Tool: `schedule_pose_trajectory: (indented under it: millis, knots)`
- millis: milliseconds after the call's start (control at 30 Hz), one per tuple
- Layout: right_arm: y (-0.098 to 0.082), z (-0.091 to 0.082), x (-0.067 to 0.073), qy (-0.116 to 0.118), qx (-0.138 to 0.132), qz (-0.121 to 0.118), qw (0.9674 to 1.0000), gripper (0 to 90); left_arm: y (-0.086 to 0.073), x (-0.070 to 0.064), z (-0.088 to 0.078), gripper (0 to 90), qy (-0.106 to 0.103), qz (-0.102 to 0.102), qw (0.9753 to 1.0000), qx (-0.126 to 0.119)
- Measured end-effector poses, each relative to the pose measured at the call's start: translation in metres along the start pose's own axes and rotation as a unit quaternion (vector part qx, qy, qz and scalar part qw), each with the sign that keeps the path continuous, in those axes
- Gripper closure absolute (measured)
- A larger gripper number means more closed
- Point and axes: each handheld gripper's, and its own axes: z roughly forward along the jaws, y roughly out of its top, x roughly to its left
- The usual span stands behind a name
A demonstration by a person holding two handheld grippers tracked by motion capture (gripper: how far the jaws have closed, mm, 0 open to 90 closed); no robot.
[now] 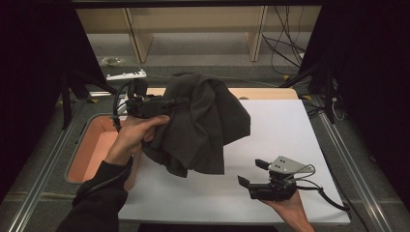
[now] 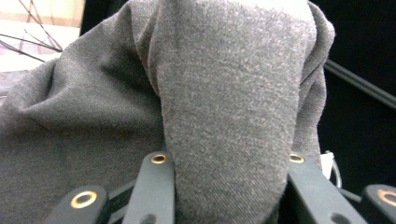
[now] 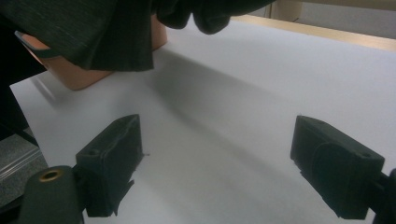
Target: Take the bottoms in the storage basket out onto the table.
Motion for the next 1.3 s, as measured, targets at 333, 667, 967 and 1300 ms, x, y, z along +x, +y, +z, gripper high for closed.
schedule_pose_trajectory:
  millis: [333,667,967,1300]
  knots:
    - [0.0,-0.001,0.0,0.0,-0.002,-0.001,1.0,17.7,-0.007,-0.001,0.02,69.1,-0.009,-0.008,0.9998,0.018]
    - [0.001,-0.002,0.0,0.001,-0.003,0.0,1.0,17.7,-0.024,0.011,0.04,68.9,0.019,-0.005,0.9986,0.049]
    - [0.001,-0.002,0.0,0.001,-0.005,0.002,1.0,17.7,-0.043,0.024,0.059,68.7,0.047,-0.008,0.9951,0.086]
    - [0.001,-0.003,-0.001,0.0,-0.006,-0.001,1.0,17.7,-0.066,0.037,0.079,67.9,0.064,-0.01,0.991,0.117]
